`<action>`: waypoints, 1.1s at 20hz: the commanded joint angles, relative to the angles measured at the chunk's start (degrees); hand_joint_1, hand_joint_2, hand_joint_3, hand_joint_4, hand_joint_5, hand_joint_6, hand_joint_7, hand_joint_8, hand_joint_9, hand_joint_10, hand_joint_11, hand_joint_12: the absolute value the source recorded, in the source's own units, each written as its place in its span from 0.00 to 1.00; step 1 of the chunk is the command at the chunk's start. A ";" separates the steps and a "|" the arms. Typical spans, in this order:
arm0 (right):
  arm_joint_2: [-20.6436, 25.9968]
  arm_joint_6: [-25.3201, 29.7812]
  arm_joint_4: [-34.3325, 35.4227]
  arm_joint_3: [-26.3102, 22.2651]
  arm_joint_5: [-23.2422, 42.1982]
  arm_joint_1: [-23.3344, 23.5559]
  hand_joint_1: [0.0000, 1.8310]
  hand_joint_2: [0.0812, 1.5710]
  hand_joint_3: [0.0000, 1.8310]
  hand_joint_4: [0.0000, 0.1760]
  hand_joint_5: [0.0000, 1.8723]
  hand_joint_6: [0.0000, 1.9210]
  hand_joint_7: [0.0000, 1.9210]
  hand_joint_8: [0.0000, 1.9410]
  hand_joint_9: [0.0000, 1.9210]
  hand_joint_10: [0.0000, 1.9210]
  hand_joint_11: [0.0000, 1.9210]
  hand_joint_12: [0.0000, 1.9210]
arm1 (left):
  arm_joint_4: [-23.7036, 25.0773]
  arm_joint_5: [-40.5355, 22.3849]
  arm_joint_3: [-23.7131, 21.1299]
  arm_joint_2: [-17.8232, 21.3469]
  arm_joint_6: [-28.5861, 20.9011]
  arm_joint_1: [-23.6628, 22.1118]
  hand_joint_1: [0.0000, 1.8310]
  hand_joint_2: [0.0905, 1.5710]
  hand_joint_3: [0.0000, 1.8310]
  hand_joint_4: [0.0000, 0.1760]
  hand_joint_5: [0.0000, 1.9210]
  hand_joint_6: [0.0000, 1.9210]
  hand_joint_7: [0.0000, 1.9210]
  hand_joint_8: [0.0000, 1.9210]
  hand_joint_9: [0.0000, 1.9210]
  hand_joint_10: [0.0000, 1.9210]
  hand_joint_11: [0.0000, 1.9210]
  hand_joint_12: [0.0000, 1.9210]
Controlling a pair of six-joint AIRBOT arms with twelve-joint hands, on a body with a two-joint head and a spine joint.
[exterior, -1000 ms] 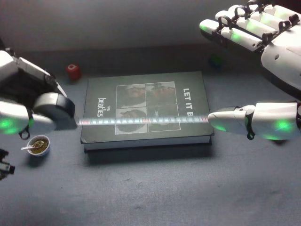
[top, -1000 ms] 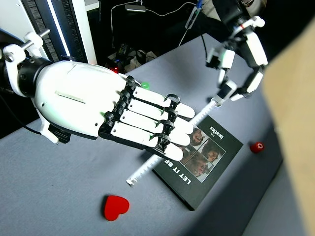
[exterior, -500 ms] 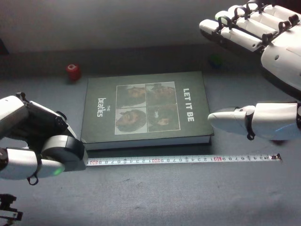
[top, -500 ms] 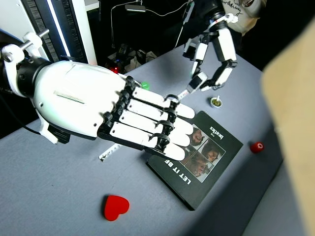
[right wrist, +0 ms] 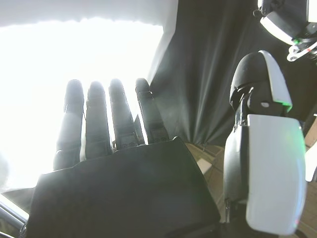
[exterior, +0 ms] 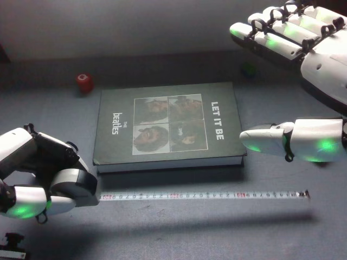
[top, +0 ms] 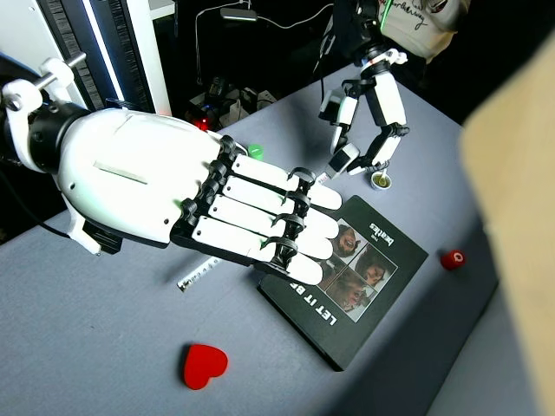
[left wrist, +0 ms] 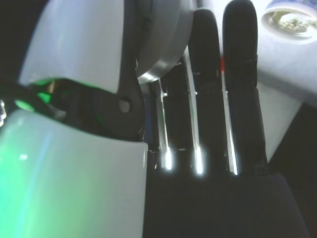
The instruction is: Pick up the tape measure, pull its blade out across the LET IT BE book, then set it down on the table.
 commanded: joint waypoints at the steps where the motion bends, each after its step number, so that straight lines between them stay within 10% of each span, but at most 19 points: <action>1: 0.20 0.40 -2.33 -0.19 5.53 0.47 0.13 0.60 0.00 0.27 0.00 0.00 0.00 0.00 0.00 0.00 0.00 0.18 | 0.88 -7.63 0.46 -0.15 -0.83 0.05 0.76 0.65 0.00 0.00 0.54 0.37 0.63 0.34 0.50 0.57 0.45 0.47; 17: 0.17 0.50 -2.50 -0.18 5.91 0.49 0.13 0.60 0.00 0.26 0.00 0.00 0.00 0.00 0.00 0.00 0.00 0.20 | -2.35 -10.02 4.78 -4.51 5.16 2.02 0.75 0.68 0.00 0.00 0.51 0.45 0.58 0.41 0.46 0.63 0.40 0.52; 18: 0.17 0.50 -2.50 -0.18 5.91 0.49 0.13 0.60 0.00 0.26 0.01 0.00 0.00 0.00 0.00 0.00 0.00 0.21 | -2.57 -10.03 4.86 -4.51 5.30 2.01 0.68 0.69 0.00 0.00 0.47 0.53 0.54 0.49 0.44 0.36 0.37 0.48; 19: 0.17 0.51 -2.50 -0.18 5.91 0.49 0.13 0.60 0.00 0.26 0.01 0.00 0.00 0.00 0.00 0.00 0.00 0.20 | -2.57 -10.34 4.98 -4.52 5.38 1.99 0.61 0.72 0.00 0.00 0.46 0.58 0.49 0.21 0.45 0.16 0.33 0.41; 20: 0.17 0.51 -2.50 -0.18 5.95 0.49 0.13 0.60 0.00 0.26 0.01 0.00 0.00 0.00 0.00 0.00 0.00 0.20 | -2.58 -10.70 5.06 -4.51 5.60 1.97 0.61 0.72 0.00 0.00 0.46 0.58 0.49 0.21 0.45 0.16 0.33 0.41; 21: 0.17 0.51 -2.50 -0.18 6.00 0.49 0.13 0.60 0.00 0.27 0.00 0.00 0.00 0.00 0.00 0.00 0.00 0.17 | -2.67 -10.74 5.18 -4.51 5.70 1.79 0.48 0.72 0.00 0.00 0.41 0.08 0.46 0.02 0.42 0.02 0.26 0.34; 22: 0.15 0.51 -2.50 -0.18 6.06 0.49 0.13 0.60 0.00 0.27 0.00 0.00 0.00 0.00 0.00 0.00 0.00 0.17 | -2.81 -10.74 5.07 -4.39 5.78 1.59 0.46 0.71 0.00 0.00 0.41 0.03 0.45 0.00 0.41 0.01 0.24 0.33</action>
